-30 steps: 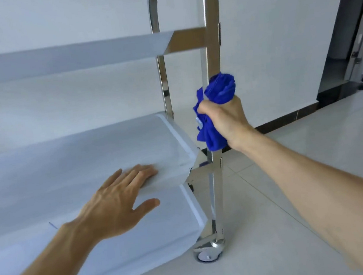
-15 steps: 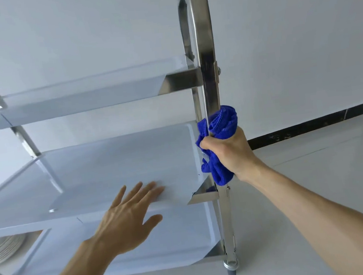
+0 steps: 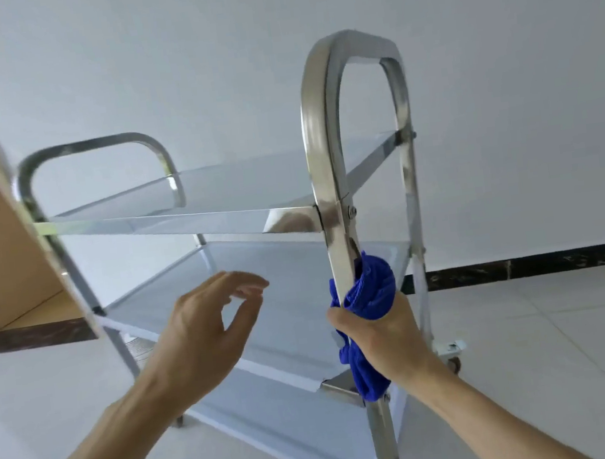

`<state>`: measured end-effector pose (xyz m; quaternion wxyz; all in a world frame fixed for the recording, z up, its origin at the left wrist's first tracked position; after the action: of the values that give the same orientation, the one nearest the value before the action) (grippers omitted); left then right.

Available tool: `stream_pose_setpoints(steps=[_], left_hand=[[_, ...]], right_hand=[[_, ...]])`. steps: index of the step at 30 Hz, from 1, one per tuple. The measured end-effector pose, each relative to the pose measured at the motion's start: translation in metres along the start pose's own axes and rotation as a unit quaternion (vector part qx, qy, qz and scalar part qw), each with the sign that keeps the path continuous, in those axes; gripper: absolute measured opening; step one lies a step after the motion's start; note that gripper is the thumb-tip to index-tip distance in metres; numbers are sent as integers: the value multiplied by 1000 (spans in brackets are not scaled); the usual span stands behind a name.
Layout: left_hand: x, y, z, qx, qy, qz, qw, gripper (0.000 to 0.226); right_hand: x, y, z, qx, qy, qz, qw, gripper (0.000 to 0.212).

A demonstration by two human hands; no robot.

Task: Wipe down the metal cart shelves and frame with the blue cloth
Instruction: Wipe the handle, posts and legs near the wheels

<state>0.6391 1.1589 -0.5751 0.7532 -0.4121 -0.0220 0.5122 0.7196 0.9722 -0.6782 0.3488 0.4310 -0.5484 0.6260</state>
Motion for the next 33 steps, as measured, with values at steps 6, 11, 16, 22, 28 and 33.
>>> stream_pose_setpoints(steps=[6,11,16,22,28,33], left_hand=[[-45,-8,74,-114,153,40,981,24],[-57,-52,116,-175,215,64,959,46],[-57,-84,138,-170,166,59,970,30],[-30,-55,169,-226,93,14,970,29],[-1,-31,208,-238,80,17,968,32],[18,-21,226,-241,91,22,966,32]], right_hand=[[12,27,-79,58,-12,-5,998,18],[19,37,-129,64,1,-15,998,22],[26,49,-173,68,33,-29,997,33],[22,66,-218,177,37,-64,981,42],[47,51,-191,108,-131,-96,981,54],[172,3,-153,-115,-11,271,956,53]])
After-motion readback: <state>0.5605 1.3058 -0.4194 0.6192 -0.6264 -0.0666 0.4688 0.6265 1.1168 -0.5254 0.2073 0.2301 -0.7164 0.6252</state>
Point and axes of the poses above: each hand's wrist, its own y-axis away from the middle knuckle, its own z-axis out of the back of the hand, x = y × z, the point moved 7 cm from there along -y, towards the middle knuckle, and after that the axes turned 8 degrees about y, right-handed, at the moved point
